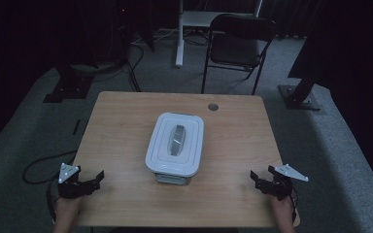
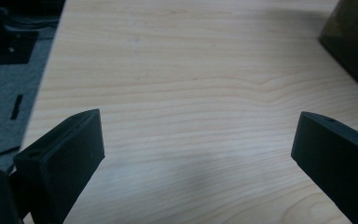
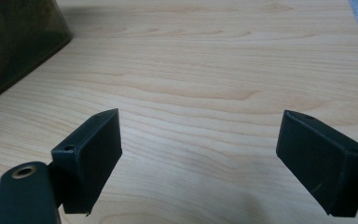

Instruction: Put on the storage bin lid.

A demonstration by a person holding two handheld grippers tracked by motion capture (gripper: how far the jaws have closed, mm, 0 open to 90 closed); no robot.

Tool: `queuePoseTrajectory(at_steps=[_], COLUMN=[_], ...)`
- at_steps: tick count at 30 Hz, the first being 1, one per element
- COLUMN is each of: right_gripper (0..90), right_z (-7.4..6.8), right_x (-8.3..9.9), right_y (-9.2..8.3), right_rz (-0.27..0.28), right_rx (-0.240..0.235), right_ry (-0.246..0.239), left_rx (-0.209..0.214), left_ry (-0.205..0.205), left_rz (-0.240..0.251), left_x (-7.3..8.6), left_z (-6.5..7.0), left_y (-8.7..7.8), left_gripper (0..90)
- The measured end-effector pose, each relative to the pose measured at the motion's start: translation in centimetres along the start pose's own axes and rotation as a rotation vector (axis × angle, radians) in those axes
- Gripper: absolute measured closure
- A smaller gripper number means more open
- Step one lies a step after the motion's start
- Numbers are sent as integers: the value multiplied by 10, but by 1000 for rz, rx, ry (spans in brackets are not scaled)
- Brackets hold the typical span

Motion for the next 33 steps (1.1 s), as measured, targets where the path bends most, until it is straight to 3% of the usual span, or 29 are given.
queuePoseTrajectory(at_steps=[6, 9, 11, 14, 19, 21, 25, 30, 33], right_gripper=[133, 133, 134, 134, 137, 138, 137, 126, 125], right_z=[13, 20, 26, 32, 38, 39, 39, 37, 36], right_x=[4, 9, 12, 17, 25, 27, 28, 32, 32], right_y=[-6, -8, -9, -10, -11, -10, -9, -5, -5], right_rz=[3, -11, -23, -43, -105, -129, -140, -174, -175], right_rx=[28, 57, 81, 103, 142, 136, 173, 242, 238], right_ry=[26, 34, 41, 65, 98, 110, 80, -10, -11], left_rx=[-49, -86, -118, -127, -158, -161, -144, -104, -103], left_ry=[-28, -41, -66, -123, -139, -122, -106, -159, -169], left_rz=[-27, -70, -114, -144, -198, -236, -283, -293, -295], left_x=[10, 18, 26, 35, 43, 47, 53, 54, 54], left_z=[-14, -24, -31, -38, -43, -43, -42, -41, -41], left_y=[-6, -9, -9, -10, -10, -9, -7, -4, -4], left_gripper=[34, 34, 34, 34, 34, 34, 34, 28, 28])
Point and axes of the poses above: each handheld gripper's, and its own axes: y roughly forward along the jaws, x roughly out of its underside, z roughly to its right, the point moved 10 cm from there along y, roughly forward along the jaws, and after that the axes turned 9 degrees about y, right-handed, at the moved point
